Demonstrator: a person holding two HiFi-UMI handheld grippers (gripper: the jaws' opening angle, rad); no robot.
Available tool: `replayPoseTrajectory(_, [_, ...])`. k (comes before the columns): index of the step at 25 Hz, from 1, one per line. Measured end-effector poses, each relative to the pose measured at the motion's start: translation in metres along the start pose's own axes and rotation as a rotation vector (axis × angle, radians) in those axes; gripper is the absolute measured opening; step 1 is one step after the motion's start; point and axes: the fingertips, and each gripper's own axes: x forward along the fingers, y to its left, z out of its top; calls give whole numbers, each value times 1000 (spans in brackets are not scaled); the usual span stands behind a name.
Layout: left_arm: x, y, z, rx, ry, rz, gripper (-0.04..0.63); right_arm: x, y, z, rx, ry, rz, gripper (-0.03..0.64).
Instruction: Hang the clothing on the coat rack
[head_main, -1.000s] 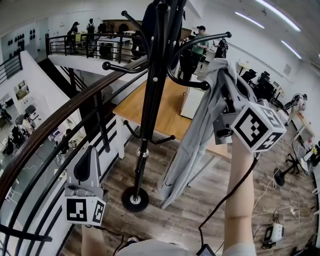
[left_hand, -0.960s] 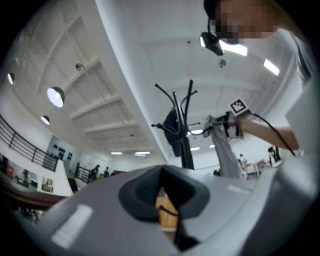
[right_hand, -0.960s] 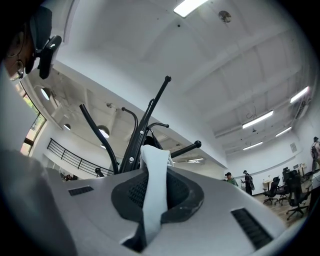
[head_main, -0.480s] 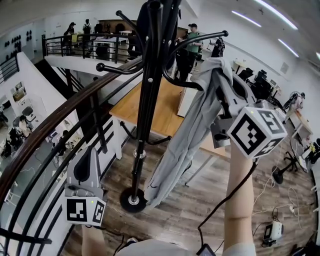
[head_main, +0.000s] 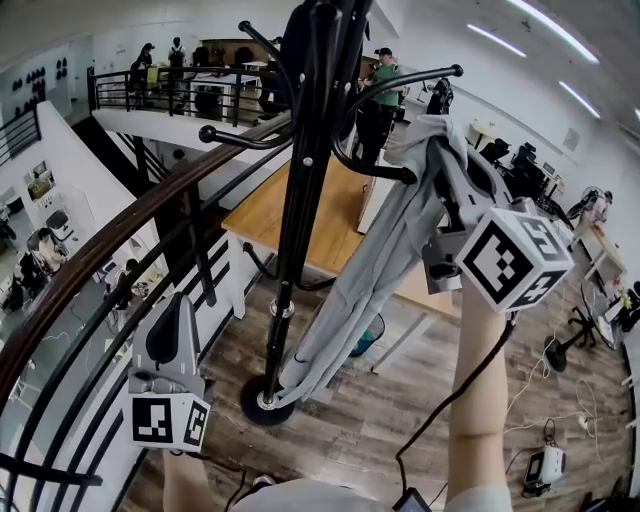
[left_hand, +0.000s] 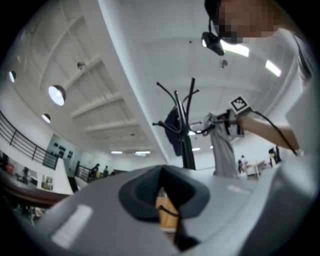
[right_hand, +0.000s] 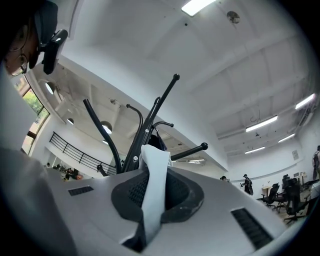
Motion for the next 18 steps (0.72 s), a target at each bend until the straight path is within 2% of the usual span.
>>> replayPoseTrajectory(11, [0,2,-2,-2,0,2,9,-14,15,4,-9,23,79,8])
replayPoseTrajectory(18, [4,-4,-3,-8,-4,-18,9,-18,23,-11,-24,93,112,8])
